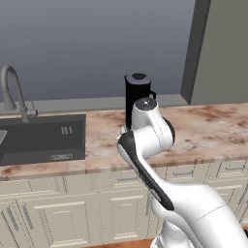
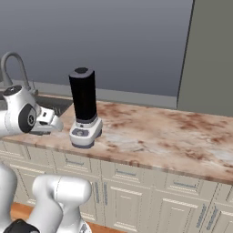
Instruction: Grab the lemon wedge and onion from the fridge, place them in the blender, close the lid, and turn on the blender to create a marinade.
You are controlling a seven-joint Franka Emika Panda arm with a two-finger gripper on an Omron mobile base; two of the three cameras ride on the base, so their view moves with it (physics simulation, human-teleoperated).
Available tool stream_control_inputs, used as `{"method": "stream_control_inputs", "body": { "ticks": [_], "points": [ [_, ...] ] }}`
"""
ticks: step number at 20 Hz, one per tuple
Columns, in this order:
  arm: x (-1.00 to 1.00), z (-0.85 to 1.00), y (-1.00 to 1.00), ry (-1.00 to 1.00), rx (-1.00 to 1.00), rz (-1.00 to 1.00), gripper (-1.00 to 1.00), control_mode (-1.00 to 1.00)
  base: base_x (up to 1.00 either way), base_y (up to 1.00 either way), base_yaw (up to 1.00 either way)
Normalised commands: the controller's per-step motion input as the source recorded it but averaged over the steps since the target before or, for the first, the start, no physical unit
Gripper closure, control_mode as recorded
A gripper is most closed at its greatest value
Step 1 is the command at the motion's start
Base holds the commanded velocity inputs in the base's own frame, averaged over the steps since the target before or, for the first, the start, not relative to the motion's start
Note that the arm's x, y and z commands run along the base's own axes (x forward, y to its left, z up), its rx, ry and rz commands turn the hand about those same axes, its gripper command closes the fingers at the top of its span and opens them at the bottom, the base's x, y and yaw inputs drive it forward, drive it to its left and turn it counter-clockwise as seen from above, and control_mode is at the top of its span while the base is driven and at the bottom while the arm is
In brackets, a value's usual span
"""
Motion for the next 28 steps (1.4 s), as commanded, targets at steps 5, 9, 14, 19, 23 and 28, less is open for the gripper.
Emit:
{"method": "stream_control_inputs", "body": {
  "ticks": [5,9,14,19,23,28],
  "points": [
    [0.05,-0.02,-0.02,-0.05,0.00,0.00,1.00,-1.00,0.00,0.00,0.00],
    [0.20,-0.11,-0.19,-0.27,0.00,0.00,1.00,-1.00,0.00,0.00,0.00],
    [0.14,-0.01,0.00,-0.02,0.00,0.00,1.00,-1.00,0.00,0.00,0.00],
    [0.13,-0.03,0.00,0.00,0.00,0.00,1.00,-1.00,0.00,0.00,0.00],
    [0.51,-0.22,-0.01,0.00,0.00,0.00,1.00,-1.00,0.00,0.00,0.00],
    [0.79,-0.17,0.00,0.00,0.00,-0.11,1.00,-1.00,0.00,0.00,0.00]
  ]
}}
